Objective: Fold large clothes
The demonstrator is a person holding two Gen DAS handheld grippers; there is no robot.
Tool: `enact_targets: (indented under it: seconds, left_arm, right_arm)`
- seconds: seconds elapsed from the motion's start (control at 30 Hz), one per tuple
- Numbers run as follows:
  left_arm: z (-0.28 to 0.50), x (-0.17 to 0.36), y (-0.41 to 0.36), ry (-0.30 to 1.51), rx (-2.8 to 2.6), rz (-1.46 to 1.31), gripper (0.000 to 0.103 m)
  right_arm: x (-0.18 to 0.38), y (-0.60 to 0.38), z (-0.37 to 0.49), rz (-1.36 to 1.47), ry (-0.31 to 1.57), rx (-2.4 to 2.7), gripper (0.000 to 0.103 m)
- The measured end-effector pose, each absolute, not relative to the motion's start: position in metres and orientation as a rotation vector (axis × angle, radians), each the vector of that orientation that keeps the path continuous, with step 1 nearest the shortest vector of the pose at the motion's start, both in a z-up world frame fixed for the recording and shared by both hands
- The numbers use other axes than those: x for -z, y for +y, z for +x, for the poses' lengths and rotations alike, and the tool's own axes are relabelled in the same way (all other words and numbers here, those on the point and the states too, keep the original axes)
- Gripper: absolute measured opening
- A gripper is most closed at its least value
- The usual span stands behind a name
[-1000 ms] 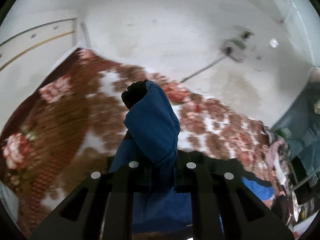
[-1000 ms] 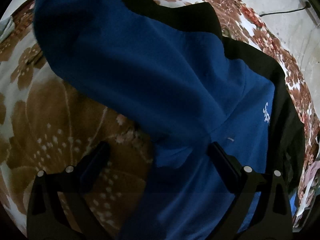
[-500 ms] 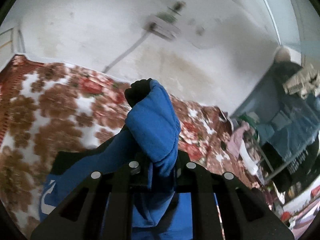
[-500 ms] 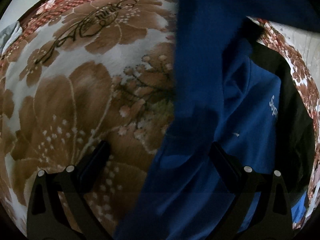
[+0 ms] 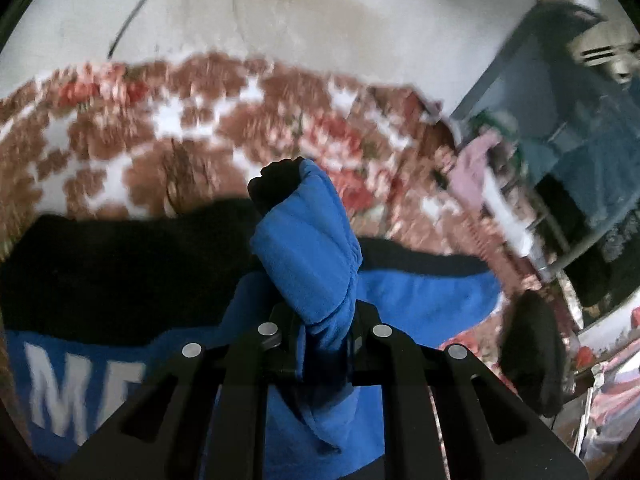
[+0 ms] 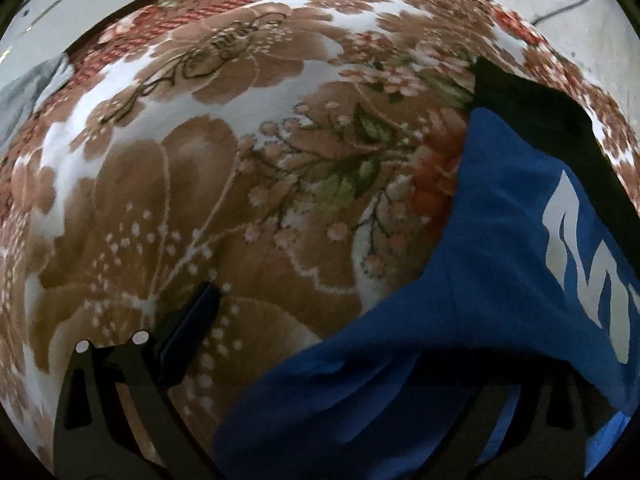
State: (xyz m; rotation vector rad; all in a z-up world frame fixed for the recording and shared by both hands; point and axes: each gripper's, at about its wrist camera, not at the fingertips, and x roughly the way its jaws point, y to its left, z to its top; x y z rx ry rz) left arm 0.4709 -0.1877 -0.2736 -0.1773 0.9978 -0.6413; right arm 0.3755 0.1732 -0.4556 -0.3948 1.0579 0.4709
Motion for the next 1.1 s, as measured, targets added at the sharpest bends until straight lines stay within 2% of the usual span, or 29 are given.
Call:
enact_targets:
  seconds: [0.13, 0.37, 0.57, 0.6, 0.7, 0.9, 1.1]
  left_arm:
    - [0.484, 0.311, -0.219, 1.069, 0.608, -0.145, 0.012]
    - [0.487, 0.354, -0.278, 1.091, 0.529, -0.002, 0.013]
    - [0.480, 0.396, -0.317, 1.156, 0.511, 0.177, 0.021]
    - [0.479, 0.401, -0.320, 1.159, 0.507, 0.207, 0.027]
    - [0.465, 0.412, -0.338, 1.229, 0.632, 0.211, 0.096]
    - [0.423, 0.405, -0.357, 1.204, 0.670, 0.265, 0.096]
    - [0.407, 0.363, -0.346, 1.222, 0.646, 0.155, 0.096]
  right_arm:
    - [0.457, 0.165, 0.371, -0.398, 1.013, -0.536, 0.099]
    - [0.457, 0.161, 0.369, -0.391, 1.006, -0.562, 0.099]
    - [0.457, 0.159, 0.367, -0.391, 1.001, -0.574, 0.099]
    - [0.455, 0.155, 0.366, -0.376, 0.998, -0.593, 0.099]
    - [0.454, 0.147, 0.360, -0.361, 0.986, -0.632, 0.099]
    - [0.449, 0.140, 0.344, -0.393, 1.003, -0.672, 0.099]
    - [0.434, 0.121, 0.315, -0.414, 1.026, -0.745, 0.099]
